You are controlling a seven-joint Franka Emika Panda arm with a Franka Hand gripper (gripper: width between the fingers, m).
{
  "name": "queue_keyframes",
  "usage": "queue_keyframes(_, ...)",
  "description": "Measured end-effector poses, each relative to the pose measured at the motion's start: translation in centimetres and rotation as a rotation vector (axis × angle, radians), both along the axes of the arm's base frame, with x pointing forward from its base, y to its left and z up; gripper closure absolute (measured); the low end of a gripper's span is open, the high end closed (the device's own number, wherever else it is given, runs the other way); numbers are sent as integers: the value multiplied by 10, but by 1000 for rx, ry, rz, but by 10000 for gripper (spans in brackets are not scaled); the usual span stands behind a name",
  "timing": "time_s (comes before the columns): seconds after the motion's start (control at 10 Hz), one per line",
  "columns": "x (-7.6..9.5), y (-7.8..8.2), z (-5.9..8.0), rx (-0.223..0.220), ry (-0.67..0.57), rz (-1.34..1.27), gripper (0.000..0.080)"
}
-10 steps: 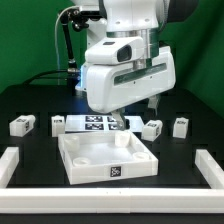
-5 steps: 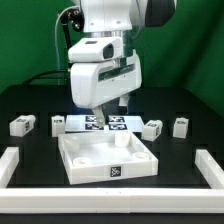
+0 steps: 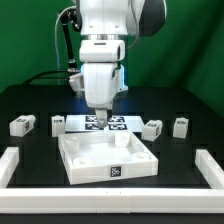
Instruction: Assemble square table
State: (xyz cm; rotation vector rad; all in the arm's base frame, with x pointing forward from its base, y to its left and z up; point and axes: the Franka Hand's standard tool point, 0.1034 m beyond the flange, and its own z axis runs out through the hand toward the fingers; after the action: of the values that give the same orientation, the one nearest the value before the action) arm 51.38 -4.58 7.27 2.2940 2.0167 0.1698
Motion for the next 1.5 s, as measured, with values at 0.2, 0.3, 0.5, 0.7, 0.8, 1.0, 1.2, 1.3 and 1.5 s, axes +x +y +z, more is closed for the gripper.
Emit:
queue_keyframes(0.2, 1, 6, 0, -65, -9, 200, 150)
queue_keyframes(0.3, 0, 3, 0, -62, -8, 177, 150)
queue_keyframes(0.5, 0, 3, 0, -63, -7, 177, 150)
queue_keyframes(0.7, -1, 3, -2, -62, -5, 176, 150)
queue_keyframes(0.8, -9, 4, -11, -61, 8, 171, 150)
queue_keyframes(1.0, -30, 4, -30, -62, 14, 167, 150)
queue_keyframes(1.2, -38, -3, -46, -56, 20, 152, 150)
queue_keyframes(1.3, -40, -1, -50, -51, 13, 152, 150)
queue_keyframes(1.5, -46, -4, -54, -48, 6, 144, 150)
